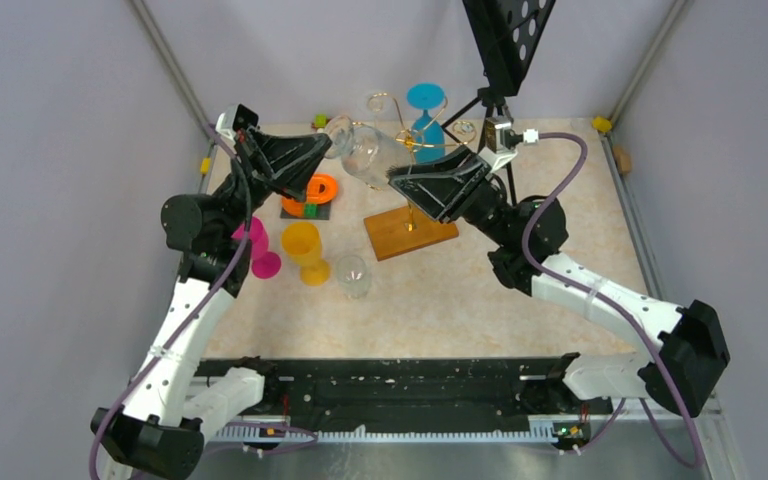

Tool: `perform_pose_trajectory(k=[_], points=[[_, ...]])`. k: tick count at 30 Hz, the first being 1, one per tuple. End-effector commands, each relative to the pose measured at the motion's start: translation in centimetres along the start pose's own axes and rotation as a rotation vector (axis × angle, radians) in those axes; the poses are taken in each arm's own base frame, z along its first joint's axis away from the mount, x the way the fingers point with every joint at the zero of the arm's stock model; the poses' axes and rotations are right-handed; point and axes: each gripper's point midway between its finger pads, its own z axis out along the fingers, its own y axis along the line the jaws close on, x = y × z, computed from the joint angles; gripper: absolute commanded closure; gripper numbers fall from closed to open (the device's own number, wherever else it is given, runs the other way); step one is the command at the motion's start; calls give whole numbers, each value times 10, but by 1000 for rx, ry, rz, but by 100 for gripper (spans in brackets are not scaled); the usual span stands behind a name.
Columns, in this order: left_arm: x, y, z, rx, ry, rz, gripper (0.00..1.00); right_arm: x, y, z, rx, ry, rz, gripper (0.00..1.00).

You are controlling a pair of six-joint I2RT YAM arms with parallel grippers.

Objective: Take the wine glass off the wine glass rack

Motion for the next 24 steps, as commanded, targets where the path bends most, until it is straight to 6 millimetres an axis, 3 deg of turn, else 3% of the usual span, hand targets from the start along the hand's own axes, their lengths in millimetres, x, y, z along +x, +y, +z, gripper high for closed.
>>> perform_pose_trajectory(k=[1,10,14,17,22,24], points=[[9,-24,-6,103,-2,36,100,-19,56,-5,-250,-53,-69,67],[9,-21,-8,117,5,-6,100,-25,73,-8,-343,-74,-111,100],[6,-13,-8,92,-11,6,94,-27,74,-7,-342,-83,-115,100],[4,-16,-8,105,-36,55,81,-30,72,-5,-309,-85,-125,100],[5,-20,-6,93,-52,152,47,-37,68,-7,-239,-109,-167,100],[5,-17,-5,74,-44,174,38,-41,65,-8,-198,-119,-184,100]])
